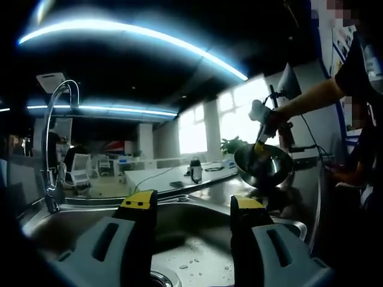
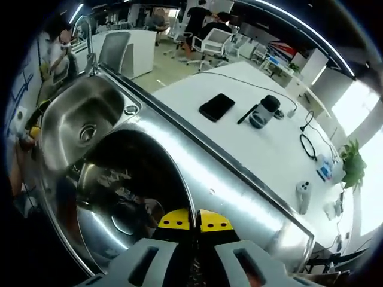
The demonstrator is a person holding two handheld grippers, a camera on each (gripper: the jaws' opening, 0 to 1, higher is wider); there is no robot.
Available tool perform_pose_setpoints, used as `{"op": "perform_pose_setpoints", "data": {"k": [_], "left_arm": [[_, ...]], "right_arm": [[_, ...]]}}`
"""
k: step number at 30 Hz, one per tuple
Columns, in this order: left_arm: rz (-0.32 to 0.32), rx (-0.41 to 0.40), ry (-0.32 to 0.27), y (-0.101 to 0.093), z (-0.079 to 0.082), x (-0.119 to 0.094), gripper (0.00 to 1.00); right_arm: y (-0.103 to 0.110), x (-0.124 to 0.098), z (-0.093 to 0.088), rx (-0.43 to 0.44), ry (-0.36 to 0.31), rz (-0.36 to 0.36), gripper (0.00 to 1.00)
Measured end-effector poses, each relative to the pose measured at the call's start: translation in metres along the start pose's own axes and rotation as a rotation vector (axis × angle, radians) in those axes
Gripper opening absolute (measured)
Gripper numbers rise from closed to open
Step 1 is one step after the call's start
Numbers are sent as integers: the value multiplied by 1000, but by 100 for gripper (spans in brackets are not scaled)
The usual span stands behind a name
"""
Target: Pick up bowl with dirty water move over sink pour dirty water into sink return bowl to place
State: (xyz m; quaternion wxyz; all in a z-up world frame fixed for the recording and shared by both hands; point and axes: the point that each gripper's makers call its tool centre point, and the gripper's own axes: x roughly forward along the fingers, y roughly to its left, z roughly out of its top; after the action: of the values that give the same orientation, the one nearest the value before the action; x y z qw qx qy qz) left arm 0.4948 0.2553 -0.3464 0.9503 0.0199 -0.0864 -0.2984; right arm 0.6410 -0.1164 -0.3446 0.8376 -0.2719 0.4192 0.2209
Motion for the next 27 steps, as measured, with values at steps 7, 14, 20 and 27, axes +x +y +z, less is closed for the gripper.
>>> {"op": "perform_pose_setpoints", "data": {"k": [7,14,20,27], "left_arm": [[1,0,0,0,0,0,48],[-1,1,4,0,-1,0,48],[0,3,2,0,0,0,48],[-1,2,0,0,0,-1,48]], "right_arm": [[10,-3,13,-22,-26,10,0],[21,-2,16,-25,-28,33,0],[24,0,25,-42,-36,39,0],[34,4,34,-35,-46,53,0]]}}
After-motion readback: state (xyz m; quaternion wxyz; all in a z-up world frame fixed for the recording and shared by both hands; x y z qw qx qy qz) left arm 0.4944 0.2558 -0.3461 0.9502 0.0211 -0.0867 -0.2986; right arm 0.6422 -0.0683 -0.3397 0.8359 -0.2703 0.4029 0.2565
